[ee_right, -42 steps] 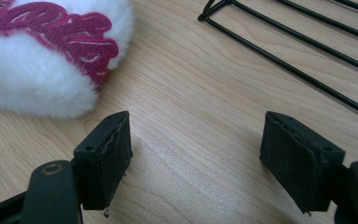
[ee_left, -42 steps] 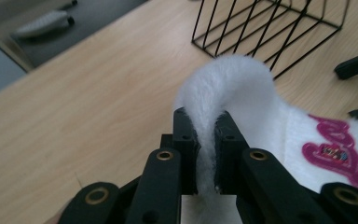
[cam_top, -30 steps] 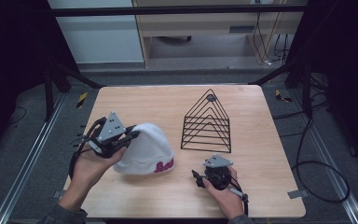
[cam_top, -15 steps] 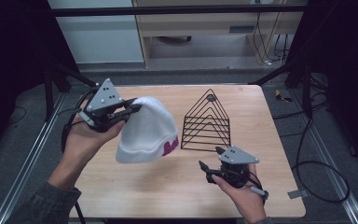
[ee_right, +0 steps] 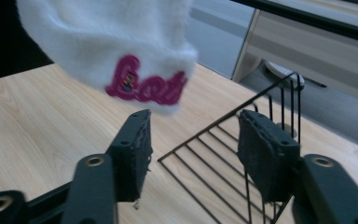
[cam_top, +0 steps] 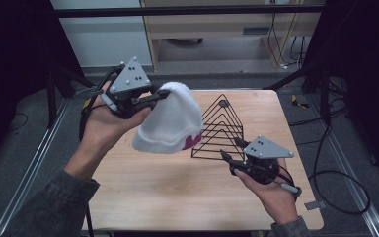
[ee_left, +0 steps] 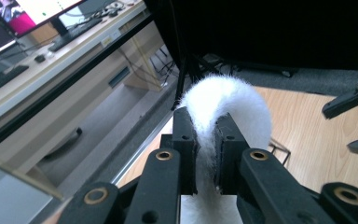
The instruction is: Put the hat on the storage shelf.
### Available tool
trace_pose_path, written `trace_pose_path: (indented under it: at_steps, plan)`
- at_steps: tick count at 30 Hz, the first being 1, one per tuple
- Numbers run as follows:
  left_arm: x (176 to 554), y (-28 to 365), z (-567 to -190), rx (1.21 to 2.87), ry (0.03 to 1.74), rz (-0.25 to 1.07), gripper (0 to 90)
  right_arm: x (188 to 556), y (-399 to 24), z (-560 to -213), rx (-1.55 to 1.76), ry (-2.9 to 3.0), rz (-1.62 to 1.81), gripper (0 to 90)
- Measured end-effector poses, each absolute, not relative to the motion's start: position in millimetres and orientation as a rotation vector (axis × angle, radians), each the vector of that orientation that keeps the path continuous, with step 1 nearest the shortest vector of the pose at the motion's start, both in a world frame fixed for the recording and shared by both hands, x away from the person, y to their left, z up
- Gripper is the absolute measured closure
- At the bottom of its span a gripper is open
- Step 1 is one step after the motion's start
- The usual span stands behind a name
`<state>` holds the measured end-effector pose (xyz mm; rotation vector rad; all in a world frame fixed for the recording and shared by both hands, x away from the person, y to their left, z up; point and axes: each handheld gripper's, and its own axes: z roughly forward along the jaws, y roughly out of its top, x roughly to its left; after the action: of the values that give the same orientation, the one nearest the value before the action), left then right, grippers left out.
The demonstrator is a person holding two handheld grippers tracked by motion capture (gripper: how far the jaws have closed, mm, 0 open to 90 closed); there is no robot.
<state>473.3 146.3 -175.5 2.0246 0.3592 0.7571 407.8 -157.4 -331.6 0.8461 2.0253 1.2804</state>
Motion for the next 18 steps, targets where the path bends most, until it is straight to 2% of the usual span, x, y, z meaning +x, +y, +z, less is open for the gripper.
trace_pose_path:
  at_steps: [4, 11, 14, 15, 18]
  plan:
    - [474.6, 136.8, -167.3, 2.012, 0.323, 0.741, 81.4, 417.9, -152.2, -313.0, 0.819, 2.027, 1.289, 52.4]
    - [468.7, 124.7, -155.1, 1.971, 0.29, 0.72, 81.3, 428.6, -145.1, -304.1, 0.804, 2.039, 1.297, 55.4]
    - [466.5, 121.2, -151.5, 1.982, 0.259, 0.729, 81.3, 434.8, -147.7, -304.8, 0.83, 2.05, 1.337, 50.9]
    - [466.2, 118.5, -150.7, 1.969, 0.259, 0.721, 81.3, 438.9, -147.5, -304.7, 0.838, 2.051, 1.36, 46.7]
    - [466.4, 117.3, -150.0, 1.964, 0.259, 0.702, 81.3, 443.4, -144.3, -306.4, 0.829, 2.069, 1.34, 44.3]
